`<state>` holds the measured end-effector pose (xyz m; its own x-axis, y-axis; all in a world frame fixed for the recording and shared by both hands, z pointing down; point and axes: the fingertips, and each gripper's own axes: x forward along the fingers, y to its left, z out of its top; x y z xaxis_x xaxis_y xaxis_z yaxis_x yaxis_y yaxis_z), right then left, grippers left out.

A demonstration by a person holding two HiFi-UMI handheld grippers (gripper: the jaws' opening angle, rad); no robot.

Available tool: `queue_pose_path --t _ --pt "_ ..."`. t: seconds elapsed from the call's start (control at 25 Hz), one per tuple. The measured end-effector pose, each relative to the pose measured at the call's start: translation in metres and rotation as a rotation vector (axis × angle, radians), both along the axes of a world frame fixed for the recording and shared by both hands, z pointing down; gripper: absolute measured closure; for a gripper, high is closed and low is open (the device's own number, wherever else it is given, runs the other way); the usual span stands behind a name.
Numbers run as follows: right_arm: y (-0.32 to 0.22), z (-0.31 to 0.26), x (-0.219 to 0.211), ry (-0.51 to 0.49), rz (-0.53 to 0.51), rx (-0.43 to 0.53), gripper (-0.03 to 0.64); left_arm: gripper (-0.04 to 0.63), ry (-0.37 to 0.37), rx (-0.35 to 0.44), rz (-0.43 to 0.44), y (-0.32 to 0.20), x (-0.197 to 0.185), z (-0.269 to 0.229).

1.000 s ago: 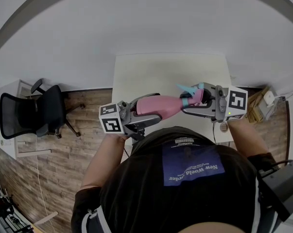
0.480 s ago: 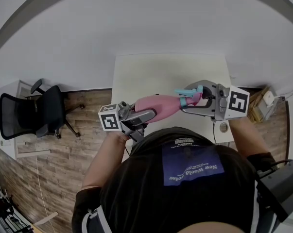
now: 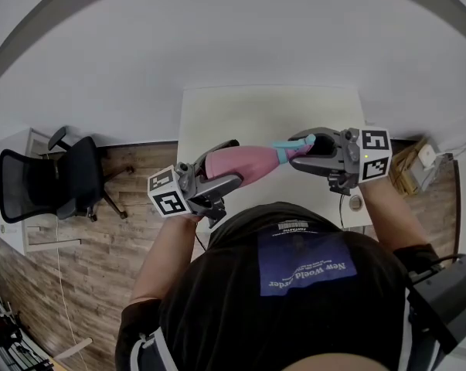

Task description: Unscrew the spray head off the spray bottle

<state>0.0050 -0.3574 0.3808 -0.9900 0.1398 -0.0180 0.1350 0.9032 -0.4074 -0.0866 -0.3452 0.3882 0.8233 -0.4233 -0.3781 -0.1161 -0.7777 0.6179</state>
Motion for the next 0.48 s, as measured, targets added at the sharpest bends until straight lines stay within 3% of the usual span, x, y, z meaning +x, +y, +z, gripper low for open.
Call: queue_pose_path --t 0.12,0.24,0.48 --pt "-0.007 0.009 -0.001 0.005 0.001 -0.178 0.468 0.103 -0.06 0.064 -0.04 0.002 0.003 -0.002" --pt "-0.009 0.015 0.0 0.009 -0.001 -0.28 0.456 0.103 -0.1 0.122 -0.081 0.004 0.005 -0.004" --pt "-0.009 0.02 -0.008 0.066 -0.006 -0.258 0.443 0.104 -0.118 0.192 -0.124 0.005 0.002 -0.011"
